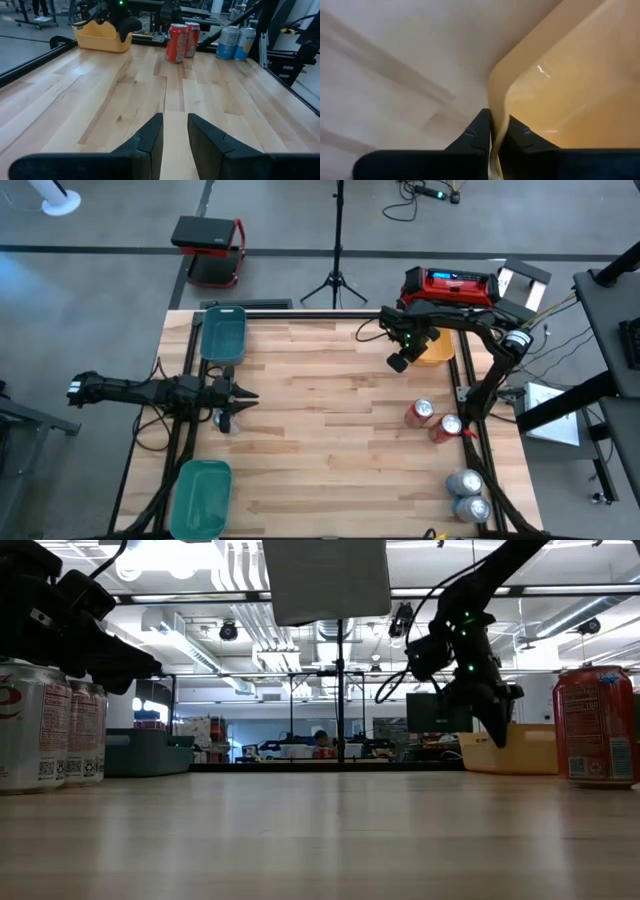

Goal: Sort soda cans
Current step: Move the yellow bin from the top right to the center of the table

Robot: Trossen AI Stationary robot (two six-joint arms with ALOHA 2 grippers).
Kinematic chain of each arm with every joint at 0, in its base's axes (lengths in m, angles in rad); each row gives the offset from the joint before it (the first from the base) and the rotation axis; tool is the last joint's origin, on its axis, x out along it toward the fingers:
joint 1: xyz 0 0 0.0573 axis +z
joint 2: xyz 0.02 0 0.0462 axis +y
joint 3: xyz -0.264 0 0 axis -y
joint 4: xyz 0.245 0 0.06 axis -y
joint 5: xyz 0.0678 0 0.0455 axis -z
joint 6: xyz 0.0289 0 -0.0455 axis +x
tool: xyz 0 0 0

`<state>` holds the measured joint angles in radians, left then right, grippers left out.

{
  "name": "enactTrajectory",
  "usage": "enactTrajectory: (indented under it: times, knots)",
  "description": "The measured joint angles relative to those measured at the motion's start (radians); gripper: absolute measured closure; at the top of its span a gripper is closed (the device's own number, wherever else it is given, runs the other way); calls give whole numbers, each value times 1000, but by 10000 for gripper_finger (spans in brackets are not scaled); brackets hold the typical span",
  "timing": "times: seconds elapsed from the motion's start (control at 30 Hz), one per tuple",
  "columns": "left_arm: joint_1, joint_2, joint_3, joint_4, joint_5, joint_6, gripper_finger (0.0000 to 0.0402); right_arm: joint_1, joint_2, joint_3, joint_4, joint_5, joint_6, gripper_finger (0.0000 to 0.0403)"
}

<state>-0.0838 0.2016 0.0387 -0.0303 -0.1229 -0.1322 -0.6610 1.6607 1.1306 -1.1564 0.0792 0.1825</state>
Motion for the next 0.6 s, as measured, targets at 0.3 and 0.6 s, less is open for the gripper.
enactTrajectory:
  times: [0.3,0.6]
  knots:
    - [0,0,0,0,0,0,328,176,-8,147,-79,-48,121,393]
    - [0,0,0,150,1,-22,328,433,49,352,-99,-89,291,393]
